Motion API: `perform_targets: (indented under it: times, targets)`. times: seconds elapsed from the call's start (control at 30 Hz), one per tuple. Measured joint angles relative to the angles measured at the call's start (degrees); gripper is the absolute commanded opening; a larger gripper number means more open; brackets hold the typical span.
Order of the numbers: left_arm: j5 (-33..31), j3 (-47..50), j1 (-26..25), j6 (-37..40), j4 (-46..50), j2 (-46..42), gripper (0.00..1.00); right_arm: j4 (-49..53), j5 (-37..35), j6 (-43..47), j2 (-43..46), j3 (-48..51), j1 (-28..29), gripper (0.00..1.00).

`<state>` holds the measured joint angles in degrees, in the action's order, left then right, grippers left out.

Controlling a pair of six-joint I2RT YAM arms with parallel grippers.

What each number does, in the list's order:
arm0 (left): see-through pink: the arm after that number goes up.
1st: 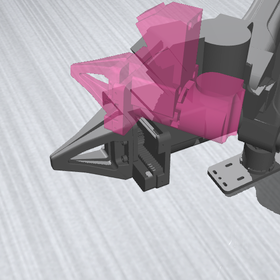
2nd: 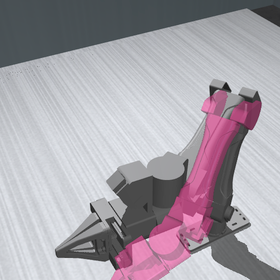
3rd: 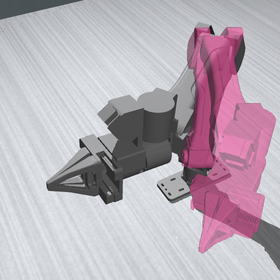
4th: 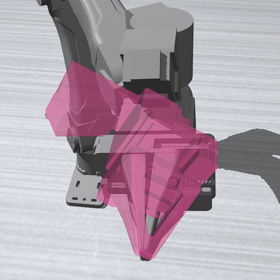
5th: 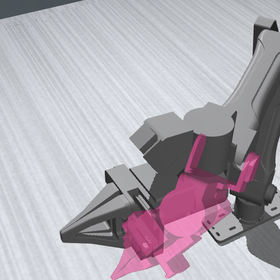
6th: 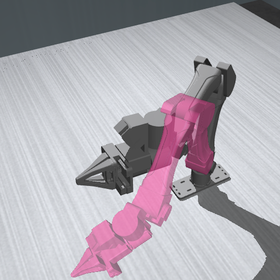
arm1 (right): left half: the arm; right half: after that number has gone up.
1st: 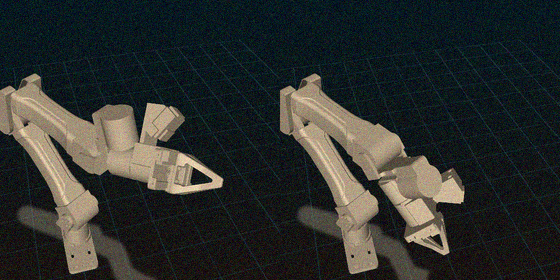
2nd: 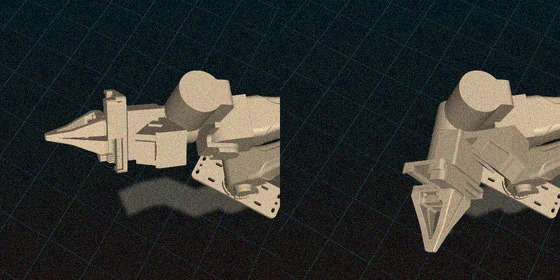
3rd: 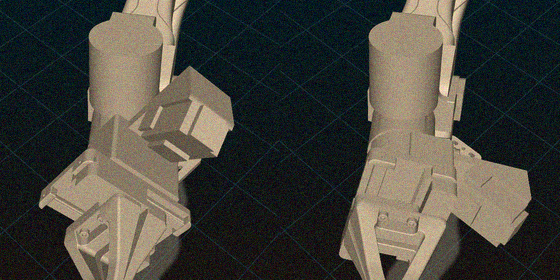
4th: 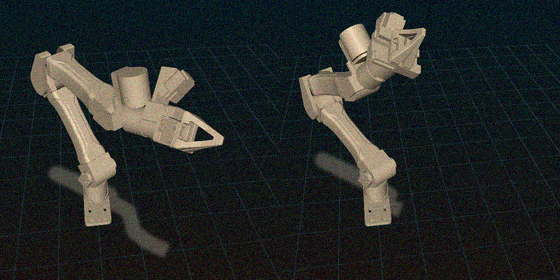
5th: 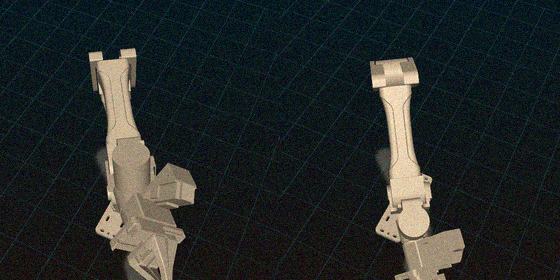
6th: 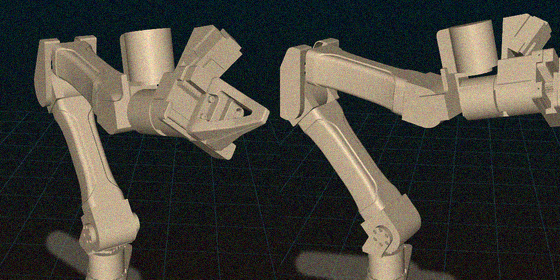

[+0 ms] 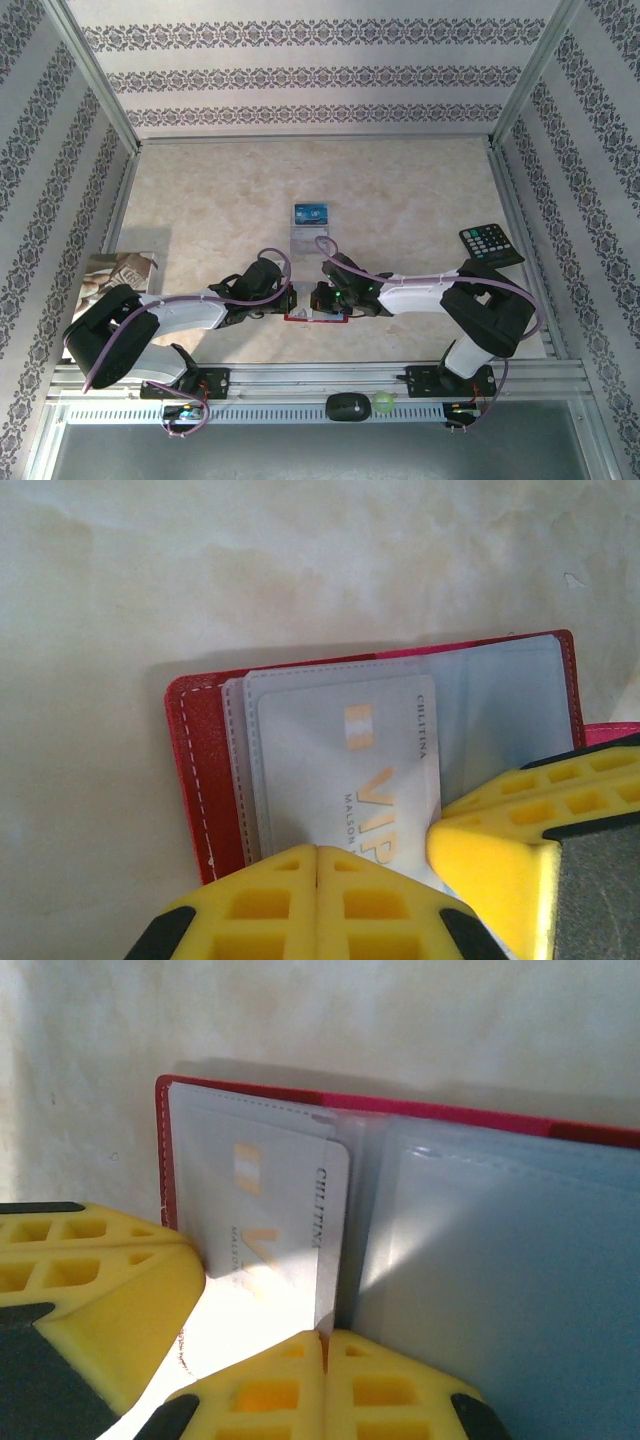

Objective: Take the credit cards out of the card holder

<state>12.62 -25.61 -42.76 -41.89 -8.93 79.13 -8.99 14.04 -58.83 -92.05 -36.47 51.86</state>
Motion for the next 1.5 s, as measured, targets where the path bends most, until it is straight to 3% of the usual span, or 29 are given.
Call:
perform_targets:
  times: [0.23, 0.63, 0.77, 1.0, 1.1, 1.4, 1.5]
  targets:
    - [0.7, 0.5, 0.1, -0.2, -1.0, 0.0, 0.00, -1.9, -1.9, -1.3, 3.0, 2.8, 0.0, 0.00]
    - [0.9, 0.6, 0.1, -0.2, -1.2, 0.2, 0.00, 4.3, -5.7, -1.2, 8.3, 4.4, 0.0, 0.00]
    - [1.1, 0.6, 0.1, -0.2, -1.0, -0.1, 0.20, 5.9, -5.9, -0.8, 8.3, 4.1, 0.0, 0.00]
    - [1.1, 0.4, 0.1, 0.4, 3.3, -6.6, 0.29, 7.1, -6.6, 0.2, 8.3, 3.5, 0.0, 0.00]
    - [1.9, -1.1, 0.1, 1.0, 3.5, -6.5, 0.25, 7.1, -6.6, 0.3, 8.3, 3.5, 0.0, 0.00]
    - [4.8, -4.8, 0.1, 1.4, 2.0, 4.8, 0.11, 7.0, -6.6, 0.7, 8.0, 3.5, 0.0, 0.00]
    - [4.7, -5.7, 0.1, 1.6, 2.1, 5.4, 0.08, 6.9, -6.6, 0.7, 7.9, 3.5, 0.0, 0.08]
